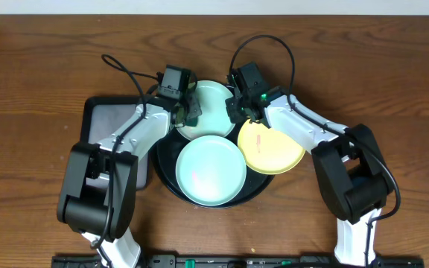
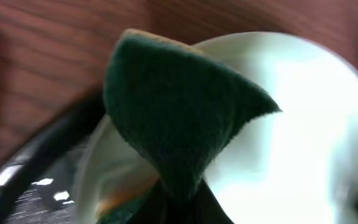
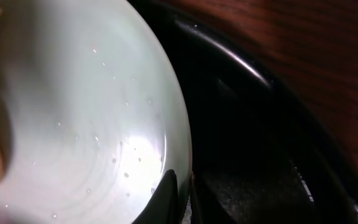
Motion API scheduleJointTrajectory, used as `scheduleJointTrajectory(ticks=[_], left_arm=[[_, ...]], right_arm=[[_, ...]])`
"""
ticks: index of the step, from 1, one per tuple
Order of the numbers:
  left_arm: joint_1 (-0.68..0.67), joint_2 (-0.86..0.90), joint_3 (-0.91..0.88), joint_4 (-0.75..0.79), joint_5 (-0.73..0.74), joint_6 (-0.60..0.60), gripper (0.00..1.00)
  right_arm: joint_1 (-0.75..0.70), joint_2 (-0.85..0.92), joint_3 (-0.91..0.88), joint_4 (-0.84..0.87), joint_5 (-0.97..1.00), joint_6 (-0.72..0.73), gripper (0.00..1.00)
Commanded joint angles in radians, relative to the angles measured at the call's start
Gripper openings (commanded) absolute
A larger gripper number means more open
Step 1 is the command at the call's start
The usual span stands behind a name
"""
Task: Clean dirty plates on tray and stack at the side
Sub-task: 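Scrub the upper mint plate with the sponge while the right gripper holds it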
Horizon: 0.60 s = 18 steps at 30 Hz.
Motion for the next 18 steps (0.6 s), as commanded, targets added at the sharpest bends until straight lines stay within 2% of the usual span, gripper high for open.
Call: scheduleJointTrajectory(ticks=[1, 4, 7, 11, 13, 18], left_arm=[[-0.007, 0.026, -0.005, 0.032, 0.249, 0.009, 0.08], [-0.003, 0.020, -0.005, 0.063, 0.313, 0.092, 0.08], [0.007, -0.009, -0.003, 0.060, 0.312, 0.140, 0.07], [0.029, -0.081, -0.003, 0.034, 0.307, 0.217, 0.07], [0.042, -0.124, -0.003, -0.002, 0.273, 0.233, 0.07], [0.079, -0.248, -0.003, -0.147, 0.000, 0.240, 0.07]], right_arm=[[0.014, 0.010, -0.005, 0.002, 0.001, -0.003, 0.06], [0.014, 0.010, -0.005, 0.002, 0.001, -0.003, 0.06], [0.014, 0.010, -0.006, 0.003, 0.001, -0.003, 0.09], [0.014, 0.010, -0.005, 0.003, 0.001, -0.003, 0.32], [0.014, 0.010, -0.006, 0.003, 0.001, -0.003, 0.41], [0.014, 0.010, -0.006, 0.003, 0.001, -0.003, 0.47]])
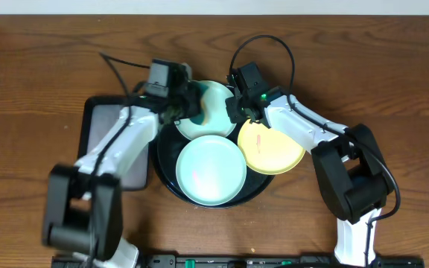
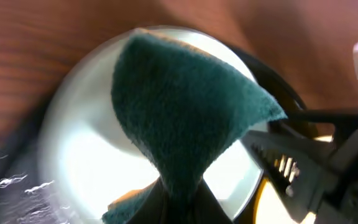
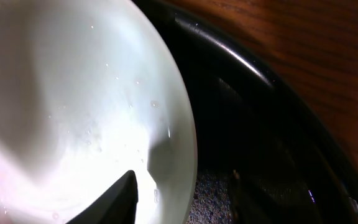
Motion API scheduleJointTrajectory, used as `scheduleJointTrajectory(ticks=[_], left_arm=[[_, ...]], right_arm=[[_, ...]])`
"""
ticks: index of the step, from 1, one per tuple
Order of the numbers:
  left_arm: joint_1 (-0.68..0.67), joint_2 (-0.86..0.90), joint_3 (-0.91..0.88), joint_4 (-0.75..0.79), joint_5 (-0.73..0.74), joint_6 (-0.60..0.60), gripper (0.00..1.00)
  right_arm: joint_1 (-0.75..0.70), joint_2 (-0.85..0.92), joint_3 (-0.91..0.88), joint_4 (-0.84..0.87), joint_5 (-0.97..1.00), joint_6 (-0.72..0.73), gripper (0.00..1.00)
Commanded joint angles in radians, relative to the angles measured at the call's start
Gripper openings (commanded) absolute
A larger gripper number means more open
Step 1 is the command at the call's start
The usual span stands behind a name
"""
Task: Clean dirty plates on tray and stack at the side
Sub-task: 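Scrub the upper mint plate with the sponge while the right gripper holds it, then lift the sponge away and return the left gripper over the sponge tray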
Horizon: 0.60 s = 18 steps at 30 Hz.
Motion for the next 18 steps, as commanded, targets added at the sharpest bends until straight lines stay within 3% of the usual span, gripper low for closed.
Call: scheduleJointTrajectory(ticks=[1, 3, 9, 18], left_arm=[[0.032, -0.102, -0.003, -0.076, -0.257, 0.039, 0.07], [0.059, -0.159, -0.003, -0.178, -0.416, 0.038, 0.07], [0.150, -0.214, -0.016, -0.394, -0.652, -0.055, 0.07], [0.320, -0.192, -0.060, -0.346, -0.675, -0.214, 0.08]], right_arm=[[0.014, 0.009, -0.005, 0.002, 0.003, 0.000, 0.47], [0.014, 0.009, -0.005, 0.002, 0.003, 0.000, 0.47], [0.015, 0.009, -0.005, 0.002, 0.002, 0.000, 0.47], [0.045, 0.024, -0.005, 0.001, 0.003, 0.009, 0.41]])
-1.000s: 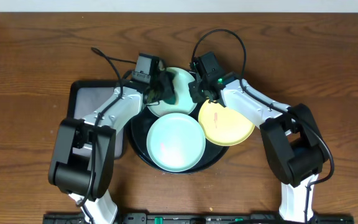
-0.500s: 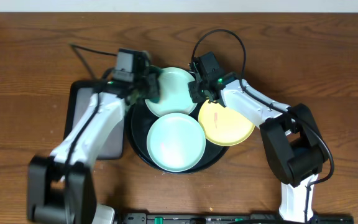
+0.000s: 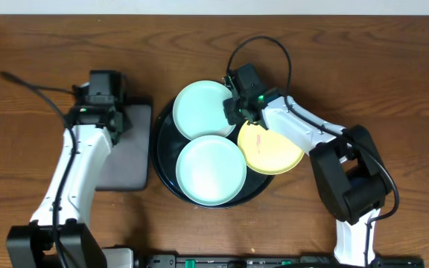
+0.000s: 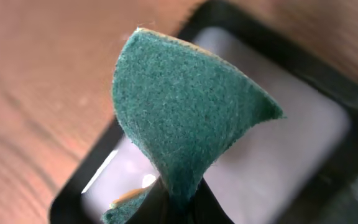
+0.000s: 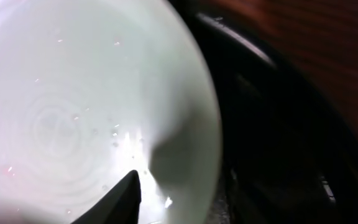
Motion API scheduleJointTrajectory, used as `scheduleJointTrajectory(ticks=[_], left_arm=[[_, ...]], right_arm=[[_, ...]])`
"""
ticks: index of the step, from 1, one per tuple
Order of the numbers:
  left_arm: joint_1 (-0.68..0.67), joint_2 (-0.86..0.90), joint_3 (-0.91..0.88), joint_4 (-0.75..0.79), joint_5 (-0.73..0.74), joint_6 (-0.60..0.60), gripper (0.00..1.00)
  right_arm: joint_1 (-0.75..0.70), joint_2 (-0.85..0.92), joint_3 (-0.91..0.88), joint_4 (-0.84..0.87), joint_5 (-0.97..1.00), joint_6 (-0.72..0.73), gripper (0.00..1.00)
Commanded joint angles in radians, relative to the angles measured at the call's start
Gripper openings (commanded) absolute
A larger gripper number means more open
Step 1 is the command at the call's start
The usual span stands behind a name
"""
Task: Clean dirty plates on tray and stack at the side
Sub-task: 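Lift the sponge away and return the left gripper over the sponge tray, then lift the mint plate off the tray with the right gripper and swing it left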
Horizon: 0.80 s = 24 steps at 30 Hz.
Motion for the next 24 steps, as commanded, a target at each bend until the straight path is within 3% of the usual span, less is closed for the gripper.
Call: scheduleJointTrajectory(ticks=[1, 7, 10, 12, 13, 21, 24], left_arm=[[0.050, 0.007, 0.000, 0.004, -0.029, -0.088, 0.07], [0.096, 0.007, -0.008, 0.022, 0.034, -0.088, 0.08], [0.096, 0.007, -0.019, 0.043, 0.046, -0.088, 0.08], [0.096, 0.007, -0.028, 0.055, 0.051, -0.088, 0.07], [0.096, 0.007, -0.031, 0.059, 0.051, -0.088, 0.08], [0.096, 0.007, -0.032, 0.074, 0.058, -0.079, 0.07], [0.096, 0.007, -0.032, 0.093, 0.126, -0.026, 0.08]], right_arm=[[0.024, 0.027, -0.005, 0.002, 0.003, 0.008, 0.40], [0.037, 0.047, -0.005, 0.006, 0.003, 0.007, 0.36], [0.037, 0.047, -0.005, 0.012, 0.004, 0.008, 0.21], [0.036, 0.047, -0.005, 0.026, 0.003, 0.023, 0.04], [0.035, 0.047, -0.005, 0.037, 0.004, 0.040, 0.01], [0.004, 0.003, -0.002, 0.113, 0.003, 0.052, 0.01], [-0.007, -0.029, -0.002, 0.150, 0.003, 0.052, 0.01]])
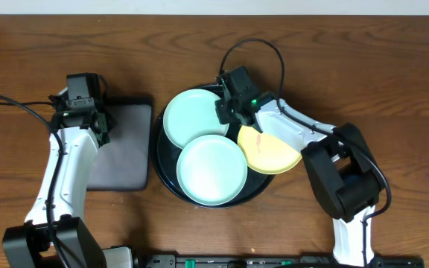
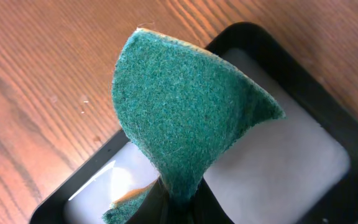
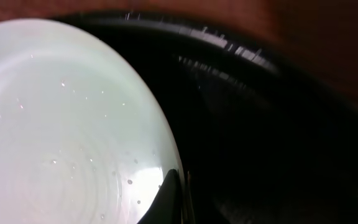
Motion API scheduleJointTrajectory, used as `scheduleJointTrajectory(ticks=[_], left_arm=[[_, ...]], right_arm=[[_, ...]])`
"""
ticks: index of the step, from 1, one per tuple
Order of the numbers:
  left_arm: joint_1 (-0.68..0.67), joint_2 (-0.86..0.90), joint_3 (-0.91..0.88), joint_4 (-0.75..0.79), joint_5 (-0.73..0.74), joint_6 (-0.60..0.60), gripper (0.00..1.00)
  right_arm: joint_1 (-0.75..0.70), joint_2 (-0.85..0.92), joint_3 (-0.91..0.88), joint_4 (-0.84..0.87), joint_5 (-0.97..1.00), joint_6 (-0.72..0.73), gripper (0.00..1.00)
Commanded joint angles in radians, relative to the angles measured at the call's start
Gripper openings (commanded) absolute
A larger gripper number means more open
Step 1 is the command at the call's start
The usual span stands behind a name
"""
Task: Clean dirty plates on tray and stack at the side
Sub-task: 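Lift the mint plate off the tray with the right gripper and swing it left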
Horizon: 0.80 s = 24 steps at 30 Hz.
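Note:
My left gripper (image 1: 88,117) is shut on a folded green sponge (image 2: 185,118), holding it above the far left corner of the rectangular black tray (image 1: 121,160). A pale green plate (image 1: 192,119) lies at the back of the round black tray (image 1: 160,173). My right gripper (image 1: 228,110) is shut on that plate's right rim, one dark finger (image 3: 169,194) lying over the plate (image 3: 67,124). A second pale green plate (image 1: 211,170) sits at the tray's front. A yellow plate (image 1: 272,152) with a red smear rests on the tray's right edge.
The rectangular tray's inside (image 2: 284,162) looks wet and grey. Wooden table (image 1: 393,89) surrounds both trays. Cables loop behind each wrist. The round tray's dark rim (image 3: 229,46) runs close behind the held plate.
My left gripper, still holding the sponge, has shifted a little left over the rectangular tray. The right gripper and the back plate have moved slightly left and toward the front in the round tray.
The sponge was first at the back plate's left edge while my right gripper held the plate's rim. Then the sponge was on the plate. After that the left arm was over the rectangular tray with the sponge, where it stays, and the right still grips the plate.

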Motion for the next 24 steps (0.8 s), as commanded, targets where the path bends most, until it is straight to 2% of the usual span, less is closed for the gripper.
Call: scheduleJointTrajectory(ticks=[1, 17, 24], left_arm=[[0.003, 0.004, -0.009, 0.017, 0.060, 0.048, 0.07], [0.003, 0.004, -0.009, 0.016, 0.061, 0.050, 0.07], [0.003, 0.004, -0.009, 0.016, 0.061, 0.050, 0.07]], right_arm=[[-0.023, -0.067, -0.001, 0.037, 0.017, 0.016, 0.01], [0.039, -0.115, -0.001, 0.237, 0.032, 0.062, 0.01], [0.114, -0.115, -0.001, 0.323, 0.092, 0.069, 0.01]])
